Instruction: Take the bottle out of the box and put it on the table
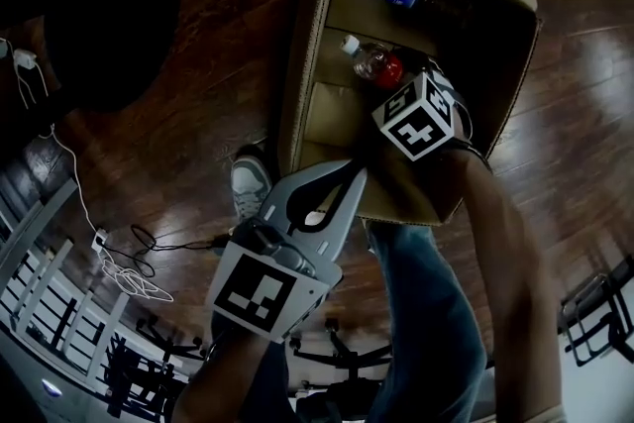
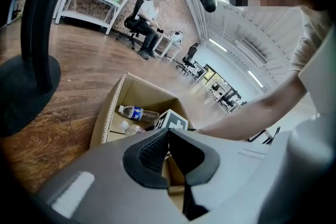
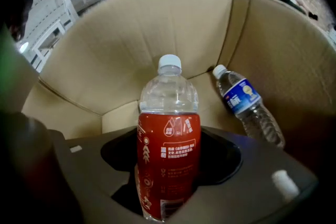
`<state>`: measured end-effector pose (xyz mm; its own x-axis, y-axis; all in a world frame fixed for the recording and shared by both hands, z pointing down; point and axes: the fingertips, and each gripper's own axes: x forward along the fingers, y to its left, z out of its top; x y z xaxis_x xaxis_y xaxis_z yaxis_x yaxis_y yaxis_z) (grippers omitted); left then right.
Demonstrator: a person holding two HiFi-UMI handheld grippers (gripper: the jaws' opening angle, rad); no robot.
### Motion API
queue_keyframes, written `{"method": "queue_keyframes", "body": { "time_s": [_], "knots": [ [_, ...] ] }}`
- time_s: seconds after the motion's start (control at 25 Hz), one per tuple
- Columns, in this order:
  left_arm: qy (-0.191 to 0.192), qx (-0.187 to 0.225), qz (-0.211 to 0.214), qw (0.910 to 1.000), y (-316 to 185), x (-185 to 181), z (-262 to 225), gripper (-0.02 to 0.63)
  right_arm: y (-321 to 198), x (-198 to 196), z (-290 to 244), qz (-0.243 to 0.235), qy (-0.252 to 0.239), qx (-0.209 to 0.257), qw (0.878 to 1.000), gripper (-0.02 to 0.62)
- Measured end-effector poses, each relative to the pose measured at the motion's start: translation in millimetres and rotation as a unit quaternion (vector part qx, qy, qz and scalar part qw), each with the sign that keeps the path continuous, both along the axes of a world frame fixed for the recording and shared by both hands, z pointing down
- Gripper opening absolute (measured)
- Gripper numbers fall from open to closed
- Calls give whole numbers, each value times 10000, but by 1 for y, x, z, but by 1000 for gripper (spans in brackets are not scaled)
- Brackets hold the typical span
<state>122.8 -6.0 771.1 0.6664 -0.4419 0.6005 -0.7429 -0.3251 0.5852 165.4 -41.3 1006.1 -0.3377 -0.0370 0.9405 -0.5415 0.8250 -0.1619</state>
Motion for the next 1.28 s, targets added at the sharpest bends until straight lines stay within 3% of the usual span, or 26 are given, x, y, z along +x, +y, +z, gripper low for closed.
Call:
{"method": "queue_keyframes", "body": {
  "time_s": [0.2, 0.32, 0.72, 0.96, 1.28],
  "knots": [
    [-99, 183, 4, 9998, 1, -4, -29, 0, -13, 7, -58, 915, -410, 193, 9948, 295],
    [-119, 282, -19, 9995, -3, -2, -53, 0, -18, 7, -96, 1208, -602, 250, 9905, 296],
    [-128, 587, -174, 9980, -22, 1, -134, 0, -28, -4, -212, 1444, -1032, 578, 9824, 298],
    [-175, 635, -299, 9974, -21, -4, -178, 0, -29, -8, -284, 1875, -1424, 705, 9693, 299],
    [-186, 977, -447, 9940, -38, -9, -252, 0, -39, -17, -392, 1971, -1887, 1113, 9556, 299]
  ]
}}
